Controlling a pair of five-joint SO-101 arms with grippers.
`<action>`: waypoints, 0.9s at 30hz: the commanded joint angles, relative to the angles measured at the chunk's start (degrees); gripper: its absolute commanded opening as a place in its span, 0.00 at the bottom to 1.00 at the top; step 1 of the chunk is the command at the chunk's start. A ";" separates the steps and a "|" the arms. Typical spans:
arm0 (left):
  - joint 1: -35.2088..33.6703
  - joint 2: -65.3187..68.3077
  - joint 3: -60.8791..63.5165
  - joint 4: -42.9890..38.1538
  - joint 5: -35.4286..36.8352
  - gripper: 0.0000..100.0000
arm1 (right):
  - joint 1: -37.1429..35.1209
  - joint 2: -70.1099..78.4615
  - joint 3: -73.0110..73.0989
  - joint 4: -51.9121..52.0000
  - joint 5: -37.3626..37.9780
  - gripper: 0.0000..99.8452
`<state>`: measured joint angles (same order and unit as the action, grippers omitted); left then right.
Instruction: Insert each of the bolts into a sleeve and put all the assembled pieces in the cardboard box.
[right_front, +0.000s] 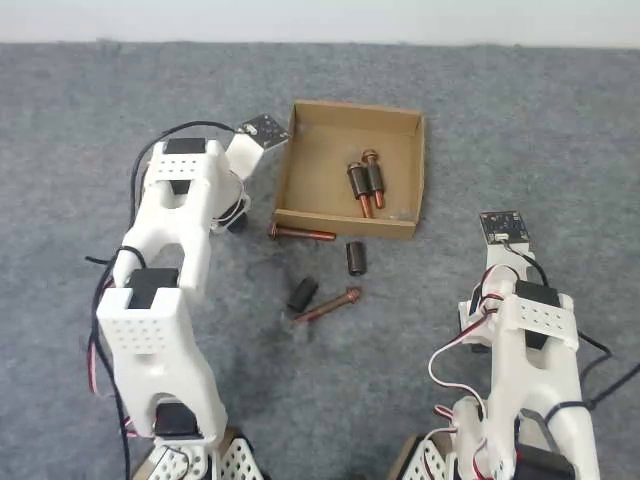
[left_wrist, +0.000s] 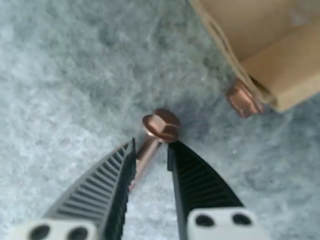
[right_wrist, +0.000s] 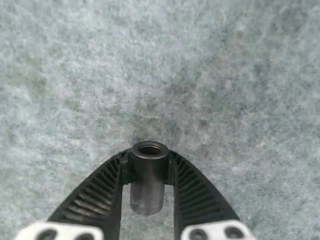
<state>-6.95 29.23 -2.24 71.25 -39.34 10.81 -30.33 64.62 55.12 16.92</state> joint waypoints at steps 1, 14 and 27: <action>0.44 1.76 -2.86 -1.76 -1.23 0.10 | 0.92 -1.98 0.09 -0.92 0.97 0.01; 2.64 5.63 -7.34 3.08 7.47 0.01 | 0.92 -1.98 0.09 -0.92 0.97 0.01; -0.97 5.27 -10.77 4.31 50.29 0.01 | 0.92 -1.98 0.09 -0.92 0.97 0.01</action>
<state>-7.38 35.21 -9.89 75.21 5.85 10.81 -30.33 64.62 55.12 16.92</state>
